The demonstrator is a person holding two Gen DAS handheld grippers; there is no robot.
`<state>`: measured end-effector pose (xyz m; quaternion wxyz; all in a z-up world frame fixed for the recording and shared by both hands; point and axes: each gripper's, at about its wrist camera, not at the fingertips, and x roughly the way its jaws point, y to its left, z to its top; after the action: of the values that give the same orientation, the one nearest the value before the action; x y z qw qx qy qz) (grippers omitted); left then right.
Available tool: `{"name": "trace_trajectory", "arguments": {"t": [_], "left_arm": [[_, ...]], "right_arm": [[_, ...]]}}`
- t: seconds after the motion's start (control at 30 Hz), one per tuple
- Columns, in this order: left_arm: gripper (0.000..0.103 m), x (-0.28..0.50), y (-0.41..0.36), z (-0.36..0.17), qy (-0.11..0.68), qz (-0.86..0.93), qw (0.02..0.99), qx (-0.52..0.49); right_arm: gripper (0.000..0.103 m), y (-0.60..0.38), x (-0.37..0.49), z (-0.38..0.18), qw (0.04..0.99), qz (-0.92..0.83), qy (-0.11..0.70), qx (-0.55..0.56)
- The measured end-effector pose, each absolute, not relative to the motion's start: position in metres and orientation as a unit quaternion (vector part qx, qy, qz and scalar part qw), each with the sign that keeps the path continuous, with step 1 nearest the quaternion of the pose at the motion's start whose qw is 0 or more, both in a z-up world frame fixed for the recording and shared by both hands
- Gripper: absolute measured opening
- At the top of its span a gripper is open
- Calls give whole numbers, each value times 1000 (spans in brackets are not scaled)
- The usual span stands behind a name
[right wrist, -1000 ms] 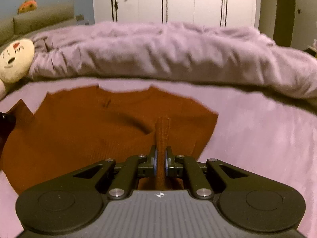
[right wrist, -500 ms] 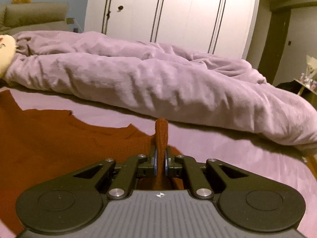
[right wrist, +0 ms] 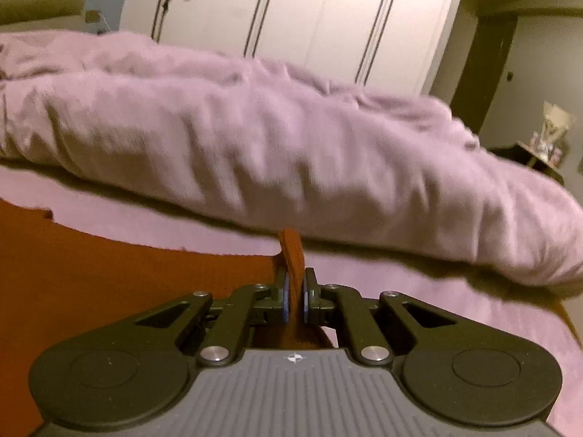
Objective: Fold small clothes
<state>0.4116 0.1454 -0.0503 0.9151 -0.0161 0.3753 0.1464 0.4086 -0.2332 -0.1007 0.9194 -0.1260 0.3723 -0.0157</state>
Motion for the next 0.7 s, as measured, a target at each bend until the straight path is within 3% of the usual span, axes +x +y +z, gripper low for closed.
{"name": "trace_trajectory", "arguments": {"t": [0.1,0.13,0.27,0.33,0.5,0.63,0.7], "left_arm": [[16,394,161,-55,394,123,909,-49],[22,384,164,-53,389,119,912,-56],[49,339,164,-42,359,83,925,-96],[55,327,153,-43,350,61,929,-104],[55,332,123,-67,392,59,917,-45],[73,342,126,-81,405,90,910,-14],[72,341,133,-76,411,104,905,-43]], "right_arm": [[13,-249,404,-108,913,-23,399,-88],[17,-254,399,-106,914,-22,397,-75],[18,-259,358,-90,931,18,362,-49],[18,-250,340,-89,930,53,361,-46],[18,-222,316,-109,919,85,371,-99],[19,-233,323,-121,922,35,367,-120],[20,-243,328,-126,921,26,372,-116]]}}
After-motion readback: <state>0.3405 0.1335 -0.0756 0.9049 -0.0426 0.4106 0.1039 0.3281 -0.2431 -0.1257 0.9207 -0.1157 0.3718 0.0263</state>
